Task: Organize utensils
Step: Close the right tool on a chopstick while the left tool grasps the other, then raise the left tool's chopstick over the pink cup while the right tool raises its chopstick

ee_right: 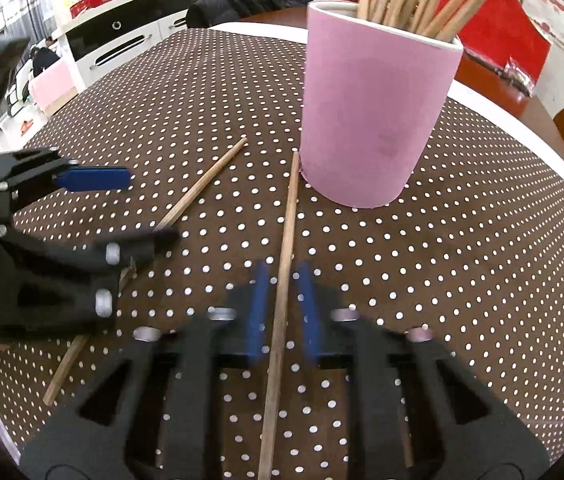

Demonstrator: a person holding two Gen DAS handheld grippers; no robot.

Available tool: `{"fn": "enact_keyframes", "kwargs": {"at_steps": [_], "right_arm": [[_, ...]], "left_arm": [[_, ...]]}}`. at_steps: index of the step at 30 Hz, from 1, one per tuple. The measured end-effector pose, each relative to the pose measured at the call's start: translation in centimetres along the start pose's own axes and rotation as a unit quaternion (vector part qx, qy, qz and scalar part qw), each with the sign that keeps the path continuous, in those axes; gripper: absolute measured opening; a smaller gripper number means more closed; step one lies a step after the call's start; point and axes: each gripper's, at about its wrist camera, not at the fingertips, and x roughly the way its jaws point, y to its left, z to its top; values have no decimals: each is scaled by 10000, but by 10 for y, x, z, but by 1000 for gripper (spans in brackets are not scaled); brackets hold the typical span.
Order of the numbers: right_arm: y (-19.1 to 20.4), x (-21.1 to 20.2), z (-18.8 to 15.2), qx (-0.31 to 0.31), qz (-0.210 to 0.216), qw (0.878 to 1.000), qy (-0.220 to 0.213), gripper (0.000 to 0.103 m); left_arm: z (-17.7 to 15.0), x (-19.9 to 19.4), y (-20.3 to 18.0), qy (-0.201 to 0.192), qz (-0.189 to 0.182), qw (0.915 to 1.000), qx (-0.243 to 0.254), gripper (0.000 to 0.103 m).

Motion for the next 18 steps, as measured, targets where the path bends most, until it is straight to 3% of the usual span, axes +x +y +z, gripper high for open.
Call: {"fn": "enact_keyframes", "kwargs": {"at_steps": [1,3,10,18], "right_arm": [[0,-1,-1,12,20,10000,-29,6],[-3,-3,-5,65,40,9999,-94,6],[-14,-28,-10,396,601,9950,-693,5],[-20,-56,-1,670,1065,9792,-1592,5]], "left_arm": [[-1,0,-1,4,-31,10000,-8,12],[-1,0,0,39,-152,9999,-33,5],[-7,-10,19,-287,-245,9982,-462,5],[-2,-53,25,-1179,-314,9900,-704,5]]}}
